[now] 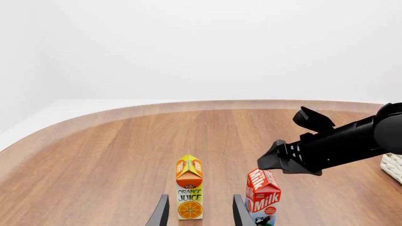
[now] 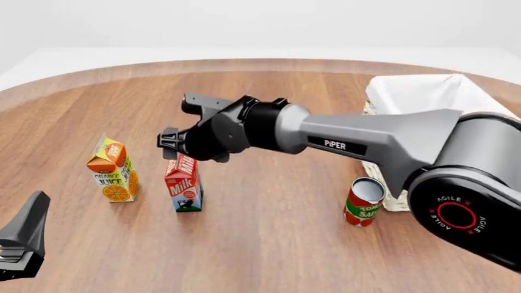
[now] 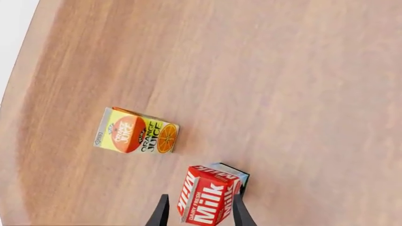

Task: Pick the milk and place it in the basket.

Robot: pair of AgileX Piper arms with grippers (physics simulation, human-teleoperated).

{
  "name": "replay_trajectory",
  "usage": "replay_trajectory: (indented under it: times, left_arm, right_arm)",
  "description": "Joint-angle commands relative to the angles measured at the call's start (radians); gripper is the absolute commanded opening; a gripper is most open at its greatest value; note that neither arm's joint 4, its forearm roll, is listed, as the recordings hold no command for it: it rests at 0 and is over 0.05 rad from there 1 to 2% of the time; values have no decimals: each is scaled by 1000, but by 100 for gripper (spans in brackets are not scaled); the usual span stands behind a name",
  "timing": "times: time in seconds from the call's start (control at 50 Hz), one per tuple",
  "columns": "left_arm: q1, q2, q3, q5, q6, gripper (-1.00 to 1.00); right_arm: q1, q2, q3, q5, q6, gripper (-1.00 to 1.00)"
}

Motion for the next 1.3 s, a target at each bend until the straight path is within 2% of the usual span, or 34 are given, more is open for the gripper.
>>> replay_trajectory:
  times: [0.02,1.3]
  left_arm:
    - [0,0,0,0,0,100]
    - [0,0,0,0,0,100]
  right_arm:
    - [11,20,-11,1,7,100]
    - [24,55,6,-27,31,100]
